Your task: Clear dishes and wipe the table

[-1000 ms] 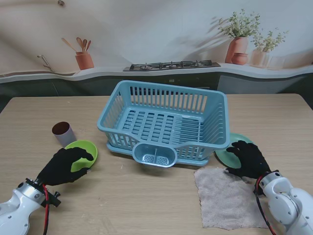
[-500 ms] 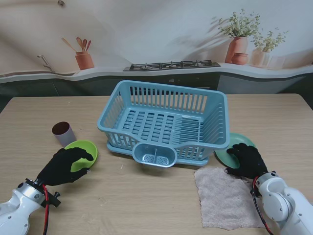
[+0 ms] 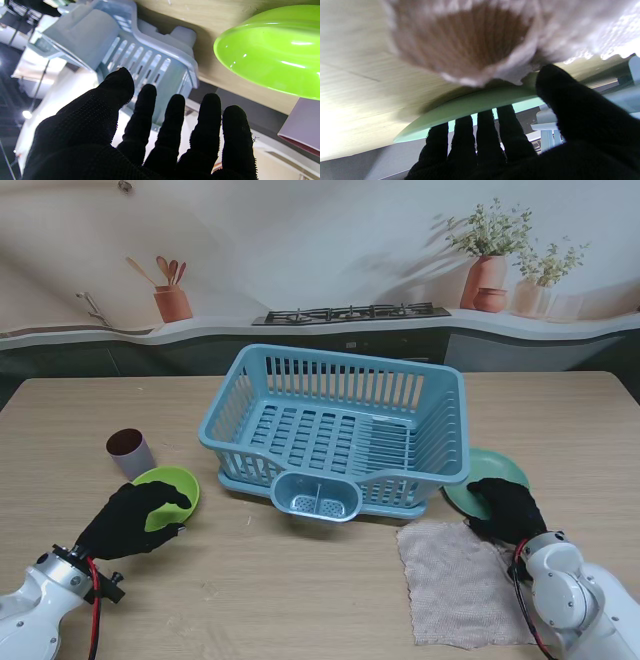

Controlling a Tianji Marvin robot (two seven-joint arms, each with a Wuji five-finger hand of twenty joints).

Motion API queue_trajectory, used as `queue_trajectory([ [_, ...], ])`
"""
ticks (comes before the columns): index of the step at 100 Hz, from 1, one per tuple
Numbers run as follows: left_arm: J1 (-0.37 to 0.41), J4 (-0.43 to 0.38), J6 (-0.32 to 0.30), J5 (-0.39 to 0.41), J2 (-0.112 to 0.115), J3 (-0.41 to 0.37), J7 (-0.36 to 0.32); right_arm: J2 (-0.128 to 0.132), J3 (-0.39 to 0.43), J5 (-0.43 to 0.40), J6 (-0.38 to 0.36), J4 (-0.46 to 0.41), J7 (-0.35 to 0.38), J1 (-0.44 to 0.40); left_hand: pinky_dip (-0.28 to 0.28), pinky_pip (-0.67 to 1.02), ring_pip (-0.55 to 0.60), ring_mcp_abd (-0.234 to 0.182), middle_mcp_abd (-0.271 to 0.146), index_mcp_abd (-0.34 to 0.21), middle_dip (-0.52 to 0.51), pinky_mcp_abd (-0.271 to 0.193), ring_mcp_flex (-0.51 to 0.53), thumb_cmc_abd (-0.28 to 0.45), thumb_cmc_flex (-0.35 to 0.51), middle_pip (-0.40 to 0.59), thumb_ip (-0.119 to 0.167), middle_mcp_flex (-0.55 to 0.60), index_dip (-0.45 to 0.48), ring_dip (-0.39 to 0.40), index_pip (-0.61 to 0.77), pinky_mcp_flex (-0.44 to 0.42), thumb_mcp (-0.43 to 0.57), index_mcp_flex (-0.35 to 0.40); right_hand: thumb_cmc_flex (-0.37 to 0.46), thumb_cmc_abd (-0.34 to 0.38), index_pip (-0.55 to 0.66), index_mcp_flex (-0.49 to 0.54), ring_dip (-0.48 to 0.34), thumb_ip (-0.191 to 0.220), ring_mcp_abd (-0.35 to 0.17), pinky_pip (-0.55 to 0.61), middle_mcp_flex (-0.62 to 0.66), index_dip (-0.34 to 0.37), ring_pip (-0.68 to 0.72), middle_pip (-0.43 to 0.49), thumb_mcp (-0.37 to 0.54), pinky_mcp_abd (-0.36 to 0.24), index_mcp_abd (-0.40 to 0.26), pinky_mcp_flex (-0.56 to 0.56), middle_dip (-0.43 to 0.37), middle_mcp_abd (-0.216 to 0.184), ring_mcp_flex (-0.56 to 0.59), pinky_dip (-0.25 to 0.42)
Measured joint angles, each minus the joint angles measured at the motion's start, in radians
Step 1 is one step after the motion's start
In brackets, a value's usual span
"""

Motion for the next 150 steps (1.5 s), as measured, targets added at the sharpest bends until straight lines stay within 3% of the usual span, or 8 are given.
queue_trajectory([
  [21, 0.0, 0.0, 0.001, -0.002, 0.0, 0.0, -0.001, -0.003, 0.0, 0.01, 0.029, -0.013, -0.002, -0.005, 0.0, 0.0, 0.0, 0.0, 0.0, 0.0, 0.0, 0.0, 0.0, 0.001, 0.0, -0.002, 0.0, 0.0, 0.0, 0.0, 0.0, 0.0, -0.012, 0.0, 0.171, 0.043, 0.0, 0.023, -0.008, 0.0, 0.0, 0.049, 0.031, -0.026, 0.035, -0.001, -0.009, 0.022, 0.025, 0.013, -0.001, -0.001, 0.036, -0.053],
  [42, 0.0, 0.0, 0.001, -0.002, 0.0, 0.0, -0.001, -0.005, 0.0, 0.01, 0.029, -0.016, -0.015, -0.005, 0.0, 0.0, -0.003, 0.0, 0.0, 0.0, 0.0, 0.0, 0.0, 0.01, 0.001, -0.003, 0.0, 0.0, 0.0, 0.0, 0.0, -0.003, -0.024, 0.0, 0.197, 0.043, 0.0, 0.072, -0.02, -0.001, 0.023, 0.15, 0.084, -0.056, 0.035, -0.01, 0.024, 0.063, 0.039, 0.033, -0.003, 0.021, 0.09, -0.192],
  [51, 0.0, 0.0, 0.002, -0.002, 0.0, 0.0, -0.001, -0.007, 0.005, -0.002, 0.008, -0.014, -0.037, -0.004, 0.0, 0.0, -0.01, -0.001, 0.0, 0.0, 0.0, -0.001, 0.0, 0.015, 0.01, -0.004, 0.0, 0.0, 0.0, 0.0, 0.0, -0.004, -0.035, 0.0, 0.211, 0.049, 0.0, 0.12, -0.02, -0.001, 0.061, 0.223, 0.143, -0.063, 0.035, -0.017, 0.053, 0.12, 0.061, 0.069, -0.003, 0.049, 0.143, -0.296],
  [73, 0.0, 0.0, 0.002, -0.005, 0.0, 0.0, -0.001, -0.01, 0.029, -0.029, -0.056, -0.011, -0.075, -0.004, 0.0, -0.001, -0.011, -0.001, 0.0, 0.0, 0.0, -0.001, 0.0, 0.035, 0.01, -0.006, 0.0, 0.0, 0.0, 0.0, 0.0, -0.01, -0.052, 0.0, 0.243, 0.094, 0.0, 0.192, -0.019, -0.002, 0.106, 0.275, 0.217, -0.066, 0.048, 0.006, 0.11, 0.214, 0.088, 0.143, -0.001, 0.091, 0.229, -0.398],
  [82, 0.0, 0.0, 0.002, -0.005, 0.0, 0.0, 0.001, -0.011, 0.045, -0.052, -0.083, -0.014, -0.087, -0.005, 0.0, -0.001, -0.011, -0.001, 0.0, 0.0, 0.0, -0.001, 0.0, 0.038, 0.011, -0.007, 0.0, 0.0, 0.0, 0.0, 0.0, -0.01, -0.06, 0.0, 0.267, 0.105, 0.012, 0.22, -0.018, -0.002, 0.124, 0.335, 0.245, -0.065, 0.059, 0.02, 0.128, 0.249, 0.098, 0.168, 0.011, 0.103, 0.246, -0.482],
  [117, 0.0, 0.0, 0.004, -0.006, -0.001, 0.002, 0.004, -0.014, 0.086, -0.027, -0.104, -0.043, -0.105, -0.016, -0.001, -0.001, -0.011, -0.001, 0.0, 0.0, 0.0, -0.001, 0.0, 0.038, 0.011, -0.007, 0.0, 0.0, 0.0, 0.0, 0.0, -0.01, -0.073, 0.0, 0.299, 0.104, 0.021, 0.32, -0.017, -0.002, 0.173, 0.397, 0.352, -0.059, 0.069, 0.032, 0.173, 0.29, 0.099, 0.282, 0.015, 0.136, 0.38, -0.522],
  [127, 0.0, 0.0, 0.005, -0.006, -0.001, 0.002, 0.004, -0.018, 0.087, -0.005, -0.095, -0.049, -0.115, -0.018, -0.001, -0.001, -0.012, -0.001, 0.0, 0.0, 0.0, -0.001, 0.0, 0.053, 0.011, -0.007, 0.0, 0.0, 0.0, 0.0, 0.0, -0.01, -0.084, 0.0, 0.309, 0.078, 0.016, 0.35, -0.009, -0.024, 0.198, 0.415, 0.395, -0.059, 0.087, 0.032, 0.181, 0.303, 0.099, 0.328, 0.014, 0.154, 0.432, -0.524],
  [150, 0.0, 0.001, 0.005, -0.006, -0.001, 0.002, 0.004, -0.022, 0.09, -0.059, -0.106, -0.036, -0.191, -0.013, -0.001, -0.001, -0.012, -0.001, 0.0, 0.0, 0.0, -0.002, 0.0, 0.053, 0.011, -0.007, 0.0, 0.0, 0.0, 0.0, 0.0, -0.011, -0.097, 0.0, 0.327, 0.038, 0.038, 0.412, 0.01, -0.087, 0.256, 0.485, 0.506, -0.059, 0.138, 0.03, 0.209, 0.342, 0.107, 0.455, 0.013, 0.192, 0.539, -0.525],
])
